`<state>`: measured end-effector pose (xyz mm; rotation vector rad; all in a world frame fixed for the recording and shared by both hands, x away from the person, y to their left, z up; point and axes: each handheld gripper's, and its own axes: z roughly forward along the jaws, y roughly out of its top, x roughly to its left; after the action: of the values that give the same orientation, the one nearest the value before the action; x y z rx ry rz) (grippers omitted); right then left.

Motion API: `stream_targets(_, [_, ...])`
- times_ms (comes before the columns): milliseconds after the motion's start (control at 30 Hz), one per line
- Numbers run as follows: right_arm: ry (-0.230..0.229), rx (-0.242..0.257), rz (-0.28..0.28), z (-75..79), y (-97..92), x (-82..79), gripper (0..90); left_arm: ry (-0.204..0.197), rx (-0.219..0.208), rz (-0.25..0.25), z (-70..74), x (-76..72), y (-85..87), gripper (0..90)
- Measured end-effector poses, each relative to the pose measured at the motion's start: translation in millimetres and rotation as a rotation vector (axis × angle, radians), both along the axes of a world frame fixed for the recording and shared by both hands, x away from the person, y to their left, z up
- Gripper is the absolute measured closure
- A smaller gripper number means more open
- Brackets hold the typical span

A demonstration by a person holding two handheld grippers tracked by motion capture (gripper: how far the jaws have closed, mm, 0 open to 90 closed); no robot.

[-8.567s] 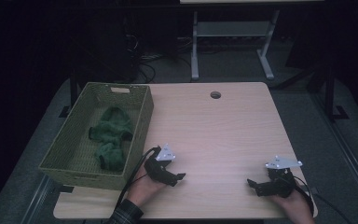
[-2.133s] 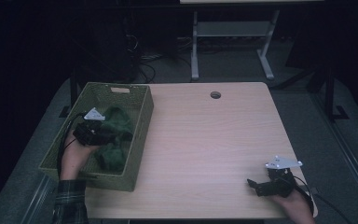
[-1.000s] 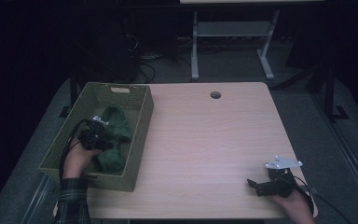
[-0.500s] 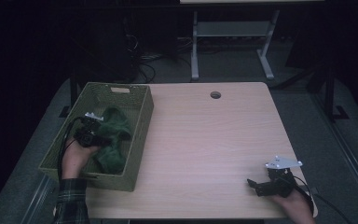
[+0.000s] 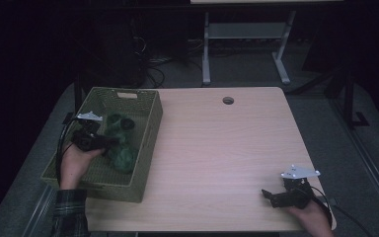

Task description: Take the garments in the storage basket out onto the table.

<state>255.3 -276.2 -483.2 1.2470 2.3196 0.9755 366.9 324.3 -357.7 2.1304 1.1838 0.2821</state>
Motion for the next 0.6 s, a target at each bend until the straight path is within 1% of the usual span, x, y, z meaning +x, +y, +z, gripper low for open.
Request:
stream_targets(267, [0.000, 0.000, 0.000, 0.0, 0.0, 0.0, 1.1, -0.047, -0.040, -0.012, 22.8, -4.9, 4.3, 82.8])
stream_targets(333, [0.000, 0.000, 0.000, 0.0, 0.0, 0.0, 1.1, -0.063, -0.045, -0.014, 29.4, -6.2, 4.9, 82.9])
stream_targets(433, [0.000, 0.000, 0.000, 0.0, 0.0, 0.0, 1.1, -0.075, -0.053, -0.021, 39.0, -7.3, 5.5, 82.9])
stream_targets(500, [0.000, 0.000, 0.000, 0.0, 0.0, 0.0, 1.1, -0.090, -0.067, -0.025, 46.7, -8.4, 5.4, 83.0])
stream_targets(600, [0.000, 0.000, 0.000, 0.0, 0.0, 0.0, 1.1, -0.101, -0.072, -0.032, 54.5, -9.6, 5.9, 83.0])
